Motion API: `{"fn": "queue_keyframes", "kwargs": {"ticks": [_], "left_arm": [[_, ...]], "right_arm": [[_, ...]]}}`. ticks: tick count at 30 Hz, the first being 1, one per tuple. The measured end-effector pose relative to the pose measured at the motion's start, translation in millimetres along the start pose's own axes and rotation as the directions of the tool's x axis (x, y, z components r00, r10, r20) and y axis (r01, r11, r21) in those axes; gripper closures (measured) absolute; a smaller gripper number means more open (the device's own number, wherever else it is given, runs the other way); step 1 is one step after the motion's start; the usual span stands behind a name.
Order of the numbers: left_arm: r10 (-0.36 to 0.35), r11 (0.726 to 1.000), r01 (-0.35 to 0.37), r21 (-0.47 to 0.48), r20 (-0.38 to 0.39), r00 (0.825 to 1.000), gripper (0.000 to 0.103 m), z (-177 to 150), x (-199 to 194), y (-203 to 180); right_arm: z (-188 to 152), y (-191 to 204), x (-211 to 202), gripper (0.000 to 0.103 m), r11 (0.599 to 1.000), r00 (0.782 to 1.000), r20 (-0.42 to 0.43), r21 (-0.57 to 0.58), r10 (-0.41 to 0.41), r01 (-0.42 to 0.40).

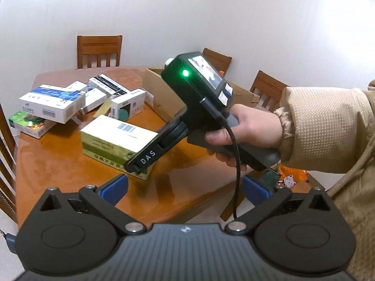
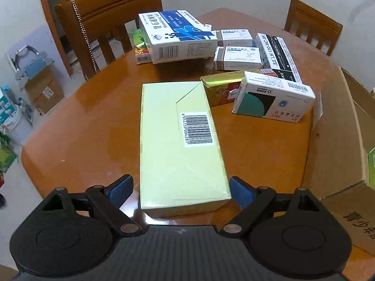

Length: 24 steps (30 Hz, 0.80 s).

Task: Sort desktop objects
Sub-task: 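Regrasp the pale yellow-green box with the right gripper and turn it over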

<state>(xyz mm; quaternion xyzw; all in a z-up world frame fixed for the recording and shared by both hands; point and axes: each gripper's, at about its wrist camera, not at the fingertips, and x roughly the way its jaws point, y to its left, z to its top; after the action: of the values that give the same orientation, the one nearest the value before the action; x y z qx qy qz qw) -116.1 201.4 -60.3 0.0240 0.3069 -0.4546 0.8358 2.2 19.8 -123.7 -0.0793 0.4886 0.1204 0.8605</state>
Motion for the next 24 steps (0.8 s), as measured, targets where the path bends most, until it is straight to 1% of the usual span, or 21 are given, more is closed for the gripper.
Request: {"fn": "queue_keyframes", "kwargs": {"ticks": [1,2,4,5,7,8,9,11,13,15,19,21,22,23,24], "left_arm": [[0.002,1.0,-0.002,-0.005,0.002,1.0,0.0,-1.3,-2.0,1.8],[0.003,1.0,-0.003,-0.011,0.004,1.0,0.0,-2.5,-3.7,3.6],[0.006,1.0,-0.005,-0.023,0.006,1.0,0.0,-5.0,-6.5,6.8],[0.007,1.0,-0.007,-0.027,0.007,1.0,0.0,-6.0,-7.5,8.3],[0.012,1.0,-0.012,-0.028,0.007,1.0,0.0,-7.2,-7.5,10.3],[0.015,1.0,-0.015,-0.026,0.006,1.0,0.0,-7.5,-7.1,10.9],[0.02,1.0,-0.02,-0.023,0.004,1.0,0.0,-7.5,-6.0,11.7],[0.028,1.0,-0.028,-0.015,-0.002,1.0,0.0,-5.8,-3.1,12.5],[0.028,1.0,-0.028,-0.005,-0.004,1.0,0.0,-3.7,-1.2,12.6],[0.019,1.0,-0.019,0.003,-0.002,1.0,0.0,-0.2,1.0,11.8],[0.003,1.0,-0.003,0.019,-0.007,1.0,0.0,6.6,10.4,8.9],[-0.008,1.0,0.008,0.026,-0.012,1.0,0.0,8.9,15.2,6.6],[-0.013,0.999,0.014,0.029,-0.016,1.0,0.0,9.8,17.5,5.5],[-0.02,0.999,0.02,0.032,-0.02,1.0,0.0,10.6,19.7,4.4],[-0.025,0.999,0.026,0.035,-0.024,0.999,0.0,11.3,22.2,3.3]], "right_arm": [[1.2,-3.7,2.8,0.025,0.999,1.0,-0.023,0.046,0.004,-0.003],[2.6,-8.5,4.0,0.025,0.996,0.999,-0.036,0.092,0.024,-0.02],[4.6,-22.0,4.0,0.026,0.976,0.994,-0.054,0.205,0.09,-0.077],[4.8,-29.5,3.9,0.026,0.958,0.99,-0.056,0.265,0.127,-0.108],[4.8,-45.0,4.0,0.026,0.908,0.977,-0.052,0.383,0.205,-0.17],[3.5,-53.3,4.6,0.026,0.872,0.967,-0.042,0.443,0.252,-0.208],[0.5,-62.5,5.4,0.026,0.825,0.952,-0.022,0.506,0.306,-0.253],[-6.7,-75.5,7.5,0.026,0.73,0.917,0.01,0.602,0.398,-0.323],[-16.2,-86.6,11.1,0.026,0.627,0.88,0.047,0.684,0.473,-0.373],[-24.8,-96.2,13.8,0.027,0.548,0.856,0.078,0.738,0.511,-0.394],[-45.5,-112.8,18.3,0.026,0.372,0.8,0.162,0.82,0.578,-0.434],[-55.5,-119.2,18.0,0.026,0.308,0.786,0.193,0.844,0.588,-0.438],[-61.1,-121.7,17.2,0.026,0.284,0.782,0.201,0.854,0.59,-0.435],[-65.5,-124.7,16.7,0.025,0.263,0.78,0.21,0.863,0.59,-0.431],[-68.8,-127.5,14.7,0.025,0.258,0.784,0.213,0.866,0.583,-0.427]]}}
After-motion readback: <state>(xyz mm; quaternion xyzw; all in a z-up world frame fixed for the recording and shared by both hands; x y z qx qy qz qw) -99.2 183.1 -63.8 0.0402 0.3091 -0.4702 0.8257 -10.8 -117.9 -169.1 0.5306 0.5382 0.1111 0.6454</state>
